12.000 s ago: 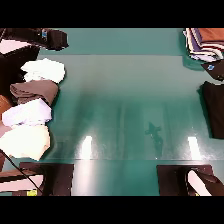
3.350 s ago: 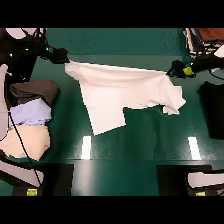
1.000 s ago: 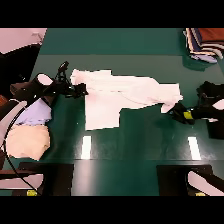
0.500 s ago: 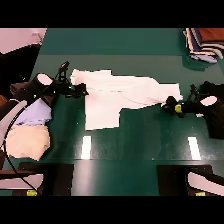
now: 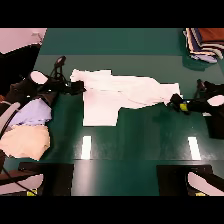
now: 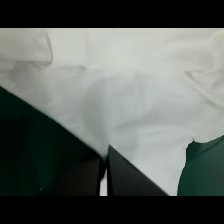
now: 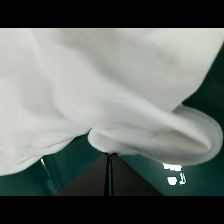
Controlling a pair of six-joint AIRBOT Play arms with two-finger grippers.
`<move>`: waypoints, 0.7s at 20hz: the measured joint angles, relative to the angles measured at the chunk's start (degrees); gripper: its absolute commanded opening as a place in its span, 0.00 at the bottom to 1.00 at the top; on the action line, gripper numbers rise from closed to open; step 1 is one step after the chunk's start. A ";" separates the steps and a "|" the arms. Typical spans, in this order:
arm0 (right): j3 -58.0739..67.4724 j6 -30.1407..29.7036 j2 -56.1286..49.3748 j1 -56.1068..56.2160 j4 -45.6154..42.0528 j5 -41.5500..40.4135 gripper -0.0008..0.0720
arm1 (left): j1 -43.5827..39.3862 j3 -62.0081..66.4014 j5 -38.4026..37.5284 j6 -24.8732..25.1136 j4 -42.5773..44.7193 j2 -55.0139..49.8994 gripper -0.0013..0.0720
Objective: Fold the shirts.
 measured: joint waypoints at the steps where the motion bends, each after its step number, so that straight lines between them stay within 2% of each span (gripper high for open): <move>1: 0.02 0.02 2.86 -0.90 -1.99 2.45 0.03 | 0.02 0.02 -0.52 0.00 1.27 1.90 0.05; 5: -0.07 1.64 13.35 -6.67 -13.03 14.73 0.04 | 0.07 0.02 -5.29 -0.02 5.11 7.34 0.05; 6: -0.26 1.84 15.45 -8.46 -14.97 16.87 0.21 | 0.07 0.02 -6.80 -0.02 5.60 8.07 0.05; 7: -0.63 2.01 17.49 -10.40 -16.39 18.84 0.60 | 0.07 0.02 -8.37 -0.02 5.99 8.55 0.05; 8: -1.11 2.01 18.99 -12.09 -17.05 20.15 0.69 | 0.07 0.02 -9.73 -0.02 6.23 8.87 0.05; 10: -2.69 1.99 21.05 -15.15 -17.64 22.58 0.69 | 0.07 0.00 -12.20 -0.02 6.64 9.35 0.05; 11: -3.72 1.90 21.38 -16.26 -17.57 23.56 0.74 | 0.07 0.02 -12.98 -0.02 6.73 9.49 0.05; 14: -7.52 0.96 19.87 -18.21 -14.99 24.81 0.75 | 0.07 0.00 -14.64 -0.02 6.95 9.73 0.05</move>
